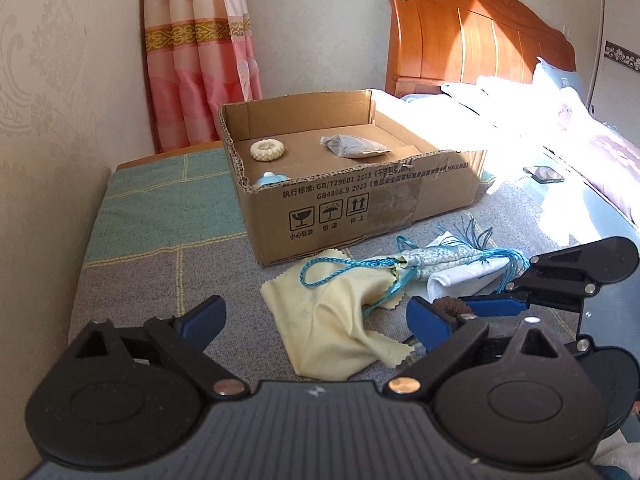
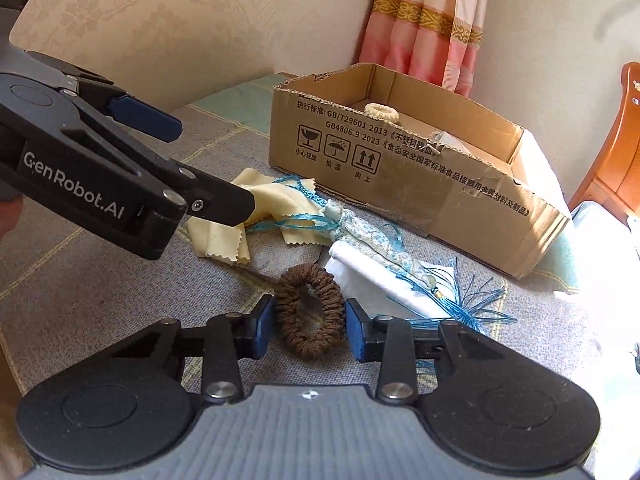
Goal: Organize soft objects
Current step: 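Close the right gripper on the brown hair tie while the left opens off the yellow cloth, then close the left gripper on the blue patterned tasselled sachet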
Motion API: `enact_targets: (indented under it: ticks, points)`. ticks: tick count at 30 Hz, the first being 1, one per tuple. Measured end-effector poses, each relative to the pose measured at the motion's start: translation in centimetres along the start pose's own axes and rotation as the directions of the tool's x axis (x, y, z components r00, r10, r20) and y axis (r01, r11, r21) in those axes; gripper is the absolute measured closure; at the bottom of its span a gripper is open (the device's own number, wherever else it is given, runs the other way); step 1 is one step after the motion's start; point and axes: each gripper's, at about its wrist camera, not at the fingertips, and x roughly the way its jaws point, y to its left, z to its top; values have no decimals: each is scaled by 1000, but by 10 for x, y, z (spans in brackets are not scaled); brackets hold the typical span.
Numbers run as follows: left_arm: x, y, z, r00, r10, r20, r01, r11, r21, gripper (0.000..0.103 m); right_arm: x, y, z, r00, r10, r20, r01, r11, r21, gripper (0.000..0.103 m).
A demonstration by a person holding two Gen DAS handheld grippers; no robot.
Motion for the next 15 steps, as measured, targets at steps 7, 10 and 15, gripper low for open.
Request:
enact_targets:
  ticks: [7, 10, 15]
  points:
    - [6, -9, 5, 999, -42, -16, 43, 998, 40, 6, -14, -9, -10, 1000, 11, -19, -10, 1000, 12, 62]
    - [10, -10, 11, 995, -95, -19, 95, 995, 23, 6, -17, -12, -16, 999, 18, -28, -17, 1000, 22, 62]
    - [18, -30, 26, 993, -116, 3, 115, 988, 106, 10, -22, -17, -22, 999, 32, -26, -31, 999, 35, 62]
